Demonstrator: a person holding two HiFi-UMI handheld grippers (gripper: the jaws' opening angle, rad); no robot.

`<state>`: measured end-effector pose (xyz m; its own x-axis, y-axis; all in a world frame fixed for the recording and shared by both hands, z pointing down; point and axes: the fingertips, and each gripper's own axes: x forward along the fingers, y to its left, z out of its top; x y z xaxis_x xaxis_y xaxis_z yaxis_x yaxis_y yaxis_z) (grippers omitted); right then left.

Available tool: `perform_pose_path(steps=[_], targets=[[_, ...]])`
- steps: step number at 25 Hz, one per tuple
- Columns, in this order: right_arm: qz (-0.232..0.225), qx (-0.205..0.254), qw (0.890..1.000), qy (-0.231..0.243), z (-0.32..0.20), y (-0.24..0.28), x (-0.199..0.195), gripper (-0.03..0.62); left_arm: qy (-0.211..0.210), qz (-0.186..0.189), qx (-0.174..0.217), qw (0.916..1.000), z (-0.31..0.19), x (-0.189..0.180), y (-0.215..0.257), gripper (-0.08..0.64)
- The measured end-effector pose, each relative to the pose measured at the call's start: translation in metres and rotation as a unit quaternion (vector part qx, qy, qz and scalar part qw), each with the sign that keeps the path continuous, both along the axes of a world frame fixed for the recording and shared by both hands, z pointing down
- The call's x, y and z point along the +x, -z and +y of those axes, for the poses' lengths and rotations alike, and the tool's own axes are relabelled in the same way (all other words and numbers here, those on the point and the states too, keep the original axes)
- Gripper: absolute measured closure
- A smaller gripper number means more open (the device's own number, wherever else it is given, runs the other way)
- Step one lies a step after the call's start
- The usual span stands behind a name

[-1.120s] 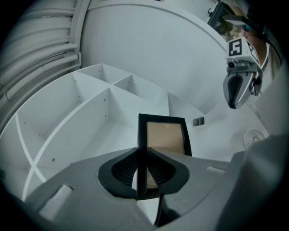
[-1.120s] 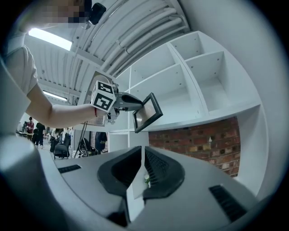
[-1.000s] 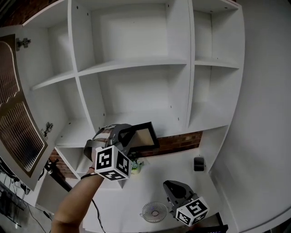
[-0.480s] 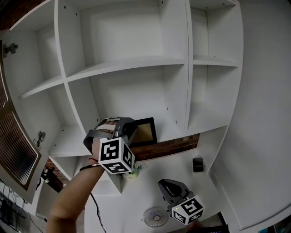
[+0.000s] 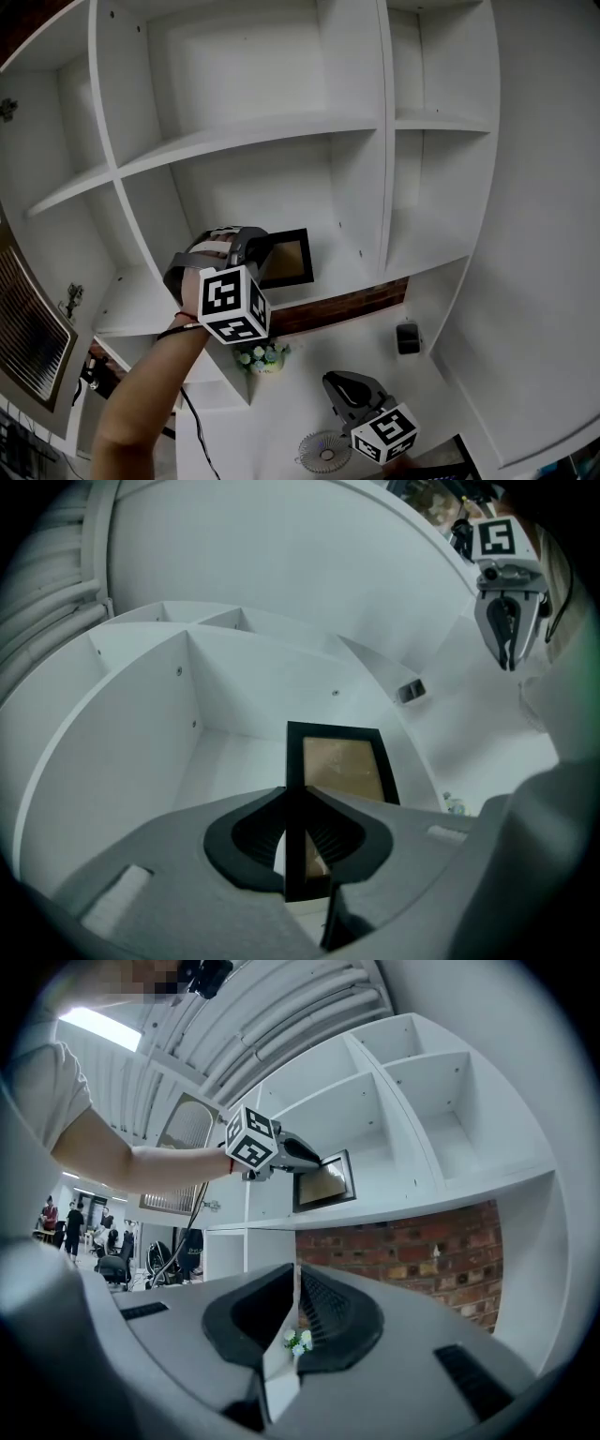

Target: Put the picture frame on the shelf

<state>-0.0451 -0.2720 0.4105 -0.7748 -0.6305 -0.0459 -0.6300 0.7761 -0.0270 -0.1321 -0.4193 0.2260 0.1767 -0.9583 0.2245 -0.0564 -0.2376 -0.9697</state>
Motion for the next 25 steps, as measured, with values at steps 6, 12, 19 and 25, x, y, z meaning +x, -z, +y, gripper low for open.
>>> perform_pose_path(steps=[6, 12, 19, 25], targets=[[0.000, -0.002, 1.000, -0.006, -0.002, -0.001, -0.002, 0.572, 0.008, -0.011, 0.013, 0.9998, -0.005, -0.006, 0.001, 0.491], [0.000, -0.002, 1.000, -0.006, 0.004, -0.002, -0.006, 0.572, 0.018, -0.019, 0.013, 0.9996, -0.006, -0.007, -0.010, 0.491], [0.000, 0.000, 1.000, -0.008, 0.010, 0.000, -0.007, 0.572, 0.026, -0.024, 0.010, 0.9993, -0.004, -0.010, -0.016, 0.491], [-0.002, -0.001, 1.000, -0.009, 0.013, 0.001, -0.005, 0.572, 0.028, -0.020, 0.006, 0.9994, -0.003, -0.010, -0.018, 0.491]])
